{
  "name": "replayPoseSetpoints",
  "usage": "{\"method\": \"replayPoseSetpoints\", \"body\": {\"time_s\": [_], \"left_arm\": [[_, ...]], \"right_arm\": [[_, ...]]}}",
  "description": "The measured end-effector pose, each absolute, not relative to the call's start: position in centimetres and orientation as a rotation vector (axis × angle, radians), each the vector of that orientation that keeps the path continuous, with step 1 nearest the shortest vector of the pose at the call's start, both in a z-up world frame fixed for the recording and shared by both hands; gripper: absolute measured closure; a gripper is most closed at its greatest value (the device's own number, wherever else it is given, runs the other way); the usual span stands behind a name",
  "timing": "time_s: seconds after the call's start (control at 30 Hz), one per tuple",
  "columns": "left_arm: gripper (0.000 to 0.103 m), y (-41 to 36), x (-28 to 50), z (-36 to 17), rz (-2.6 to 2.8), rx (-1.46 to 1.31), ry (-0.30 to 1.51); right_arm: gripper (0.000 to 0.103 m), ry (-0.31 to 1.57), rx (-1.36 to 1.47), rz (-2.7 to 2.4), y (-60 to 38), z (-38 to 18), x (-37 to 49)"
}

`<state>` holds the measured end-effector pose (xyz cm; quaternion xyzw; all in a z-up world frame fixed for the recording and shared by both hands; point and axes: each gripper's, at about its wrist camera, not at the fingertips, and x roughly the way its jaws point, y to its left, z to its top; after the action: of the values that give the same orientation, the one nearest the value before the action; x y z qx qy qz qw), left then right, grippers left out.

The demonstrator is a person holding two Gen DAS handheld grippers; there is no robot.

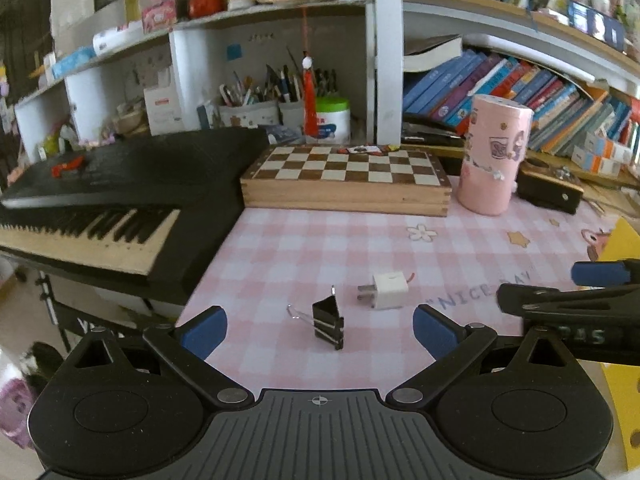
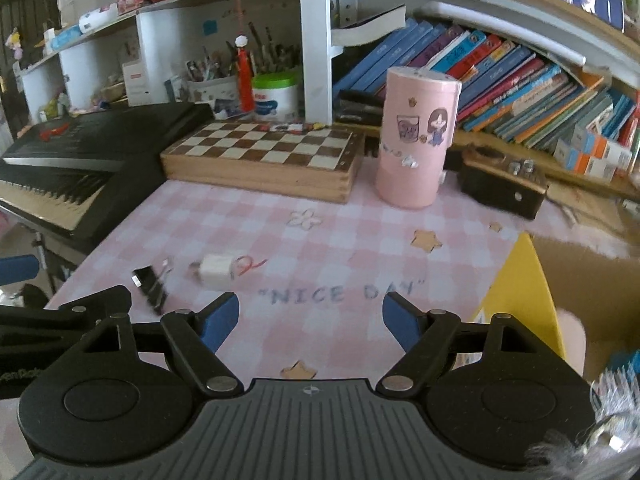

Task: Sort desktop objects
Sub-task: 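Move the left tool to the black binder clip while the right tool approaches the white charger plug, then close the left gripper on the binder clip while the right gripper closes on the charger plug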

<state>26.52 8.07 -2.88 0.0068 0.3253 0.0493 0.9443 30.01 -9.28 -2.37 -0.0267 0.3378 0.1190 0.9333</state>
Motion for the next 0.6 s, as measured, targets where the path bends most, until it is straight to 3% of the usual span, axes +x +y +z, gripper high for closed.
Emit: {"method": "replayPoseSetpoints", "body": {"time_s": [0.27, 0.37, 0.53, 0.6], "left_arm": [[0.022, 9.3, 30.2, -6.2, 0.14, -0.054, 0.72], [0.035, 9.0, 31.3, -7.1, 0.144, -0.04, 0.734], [0.039, 8.6, 32.5, -8.4, 0.114, -0.014, 0.752], [0.05, 8.6, 32.9, -8.8, 0.115, -0.008, 0.763]], "right_arm": [[0.025, 0.698, -0.084, 0.257, -8.8, -3.1, 32.1], [0.025, 0.709, -0.093, 0.276, -8.3, -3.4, 32.6], [0.025, 0.699, -0.131, 0.316, -7.0, -3.5, 33.1], [0.025, 0.689, -0.147, 0.332, -6.4, -3.5, 33.3]]}}
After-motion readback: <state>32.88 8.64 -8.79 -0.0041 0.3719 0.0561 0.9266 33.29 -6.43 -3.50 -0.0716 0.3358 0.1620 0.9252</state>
